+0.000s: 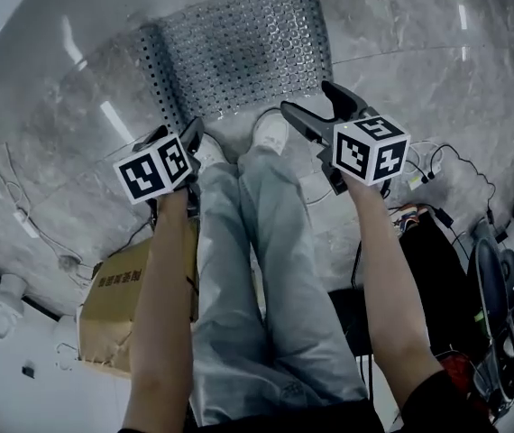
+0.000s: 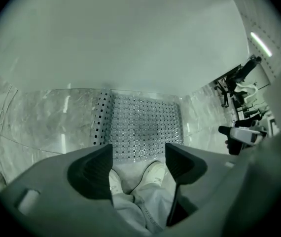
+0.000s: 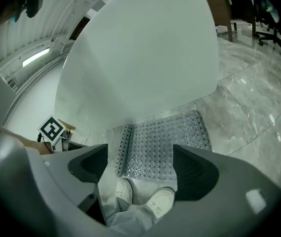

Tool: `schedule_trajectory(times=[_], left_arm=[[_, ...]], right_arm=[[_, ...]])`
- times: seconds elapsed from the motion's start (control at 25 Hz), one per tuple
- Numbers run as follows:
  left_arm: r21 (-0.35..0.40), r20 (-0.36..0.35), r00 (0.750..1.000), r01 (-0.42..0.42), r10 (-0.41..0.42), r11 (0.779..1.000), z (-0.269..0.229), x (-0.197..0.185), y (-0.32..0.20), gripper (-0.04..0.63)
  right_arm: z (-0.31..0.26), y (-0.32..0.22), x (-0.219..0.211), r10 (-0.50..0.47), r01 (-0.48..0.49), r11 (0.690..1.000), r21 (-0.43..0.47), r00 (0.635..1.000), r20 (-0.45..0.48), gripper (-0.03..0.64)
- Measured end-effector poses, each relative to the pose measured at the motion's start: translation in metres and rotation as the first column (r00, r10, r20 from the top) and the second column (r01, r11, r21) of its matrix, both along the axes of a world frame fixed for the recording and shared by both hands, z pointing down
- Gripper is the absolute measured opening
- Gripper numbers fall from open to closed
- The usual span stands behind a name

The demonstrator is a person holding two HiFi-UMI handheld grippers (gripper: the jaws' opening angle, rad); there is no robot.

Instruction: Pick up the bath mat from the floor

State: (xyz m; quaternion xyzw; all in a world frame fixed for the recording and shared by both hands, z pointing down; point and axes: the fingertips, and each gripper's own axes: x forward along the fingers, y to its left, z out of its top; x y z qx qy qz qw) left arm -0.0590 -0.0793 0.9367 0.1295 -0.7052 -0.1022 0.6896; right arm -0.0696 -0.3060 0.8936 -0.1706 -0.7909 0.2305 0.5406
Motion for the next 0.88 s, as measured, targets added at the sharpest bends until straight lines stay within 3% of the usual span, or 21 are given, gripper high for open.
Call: schedule_trajectory(times=[0.28, 0.44, 0.64, 0.76, 0.88], left_arm=[[0.009, -0.065, 0.985, -0.159, 0.159, 0.987, 0.047, 0.007, -0.006, 0.377], [0.012, -0.066, 0.986, -0.151, 0.152, 0.988, 0.060, 0.007, -0.002, 0.394], [0.037, -0.105, 0.982, -0.152, 0.155, 0.988, 0.088, 0.009, 0.007, 0.495], [0.034, -0.121, 0.982, -0.140, 0.144, 0.990, 0.108, 0.011, 0.019, 0.509], [0.026, -0.099, 0.990, -0.102, 0.104, 0.994, 0.121, 0.006, 0.029, 0.518]], right_arm=[[0.051, -0.016, -0.002, -0.025, 0.023, 0.999, -0.028, 0.997, -0.067, 0.493], [0.082, -0.027, 0.000, -0.054, 0.055, 0.998, 0.003, 0.993, -0.107, 0.529], [0.116, -0.037, -0.009, 0.000, -0.005, 0.999, -0.035, 0.992, -0.125, 0.580], [0.138, -0.049, -0.011, 0.021, -0.025, 0.999, -0.025, 0.991, -0.135, 0.591], [0.165, -0.062, 0.000, -0.055, 0.060, 0.998, 0.024, 0.984, -0.171, 0.595]])
